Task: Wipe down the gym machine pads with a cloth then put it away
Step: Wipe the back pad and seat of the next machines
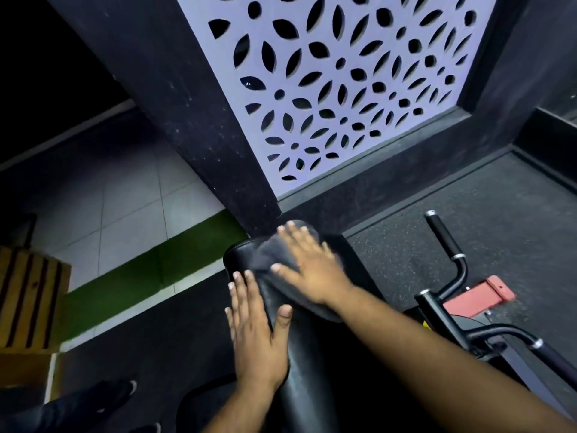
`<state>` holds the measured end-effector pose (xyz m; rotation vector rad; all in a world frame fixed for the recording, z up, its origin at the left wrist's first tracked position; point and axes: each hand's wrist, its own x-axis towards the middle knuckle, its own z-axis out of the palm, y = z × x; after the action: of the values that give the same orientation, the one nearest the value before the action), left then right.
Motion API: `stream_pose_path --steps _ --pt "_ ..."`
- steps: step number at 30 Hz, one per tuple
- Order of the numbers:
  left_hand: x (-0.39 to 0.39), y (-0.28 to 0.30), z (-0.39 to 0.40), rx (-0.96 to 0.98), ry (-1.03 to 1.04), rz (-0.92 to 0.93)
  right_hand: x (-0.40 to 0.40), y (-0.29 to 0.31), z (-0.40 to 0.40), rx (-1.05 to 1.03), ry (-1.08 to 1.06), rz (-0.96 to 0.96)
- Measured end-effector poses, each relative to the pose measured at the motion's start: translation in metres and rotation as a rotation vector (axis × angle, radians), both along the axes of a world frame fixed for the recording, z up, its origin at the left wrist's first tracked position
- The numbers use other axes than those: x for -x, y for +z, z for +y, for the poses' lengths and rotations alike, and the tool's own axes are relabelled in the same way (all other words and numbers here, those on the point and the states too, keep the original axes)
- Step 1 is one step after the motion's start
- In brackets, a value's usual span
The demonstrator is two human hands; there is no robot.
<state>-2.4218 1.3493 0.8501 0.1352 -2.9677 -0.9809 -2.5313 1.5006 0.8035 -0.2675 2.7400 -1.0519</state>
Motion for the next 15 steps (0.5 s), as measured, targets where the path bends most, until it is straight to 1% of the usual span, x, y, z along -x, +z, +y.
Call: stream_pose_path --steps 1,3,4,5,6,9,12,14,15 --pt "0.0 0.001 0.001 0.007 0.004 -0.004 0.007 -0.017 0.021 -0.014 -0.081 -0.079" --pt "0.0 0.003 0.003 0.014 0.004 -0.012 0.018 -0.042 0.06 0.012 -0.273 -0.315" --pt "0.0 0.003 0.003 0.016 0.004 -0.009 0.02 -0.049 0.066 0.033 -0.326 -0.383" --pt "0.001 0.003 0.003 0.019 0.005 -0.009 0.02 -0.048 0.062 0.033 -0.332 -0.402" --pt "0.001 0.002 0.003 0.022 0.009 -0.015 0.016 -0.042 0.052 0.026 -0.3 -0.381" --pt "0.001 0.001 0.002 0.025 0.005 -0.013 -0.016 -0.013 0.016 0.087 -0.125 -0.207" --pt "0.002 0.001 0.0 0.022 0.001 -0.027 -0.047 -0.001 0.02 0.192 0.049 -0.106" --pt "0.001 0.001 0.0 0.017 -0.003 -0.026 -0.05 -0.007 0.033 0.135 0.064 -0.071" --pt "0.001 0.001 0.0 0.013 -0.002 -0.023 -0.043 -0.012 0.035 0.082 0.041 -0.101"
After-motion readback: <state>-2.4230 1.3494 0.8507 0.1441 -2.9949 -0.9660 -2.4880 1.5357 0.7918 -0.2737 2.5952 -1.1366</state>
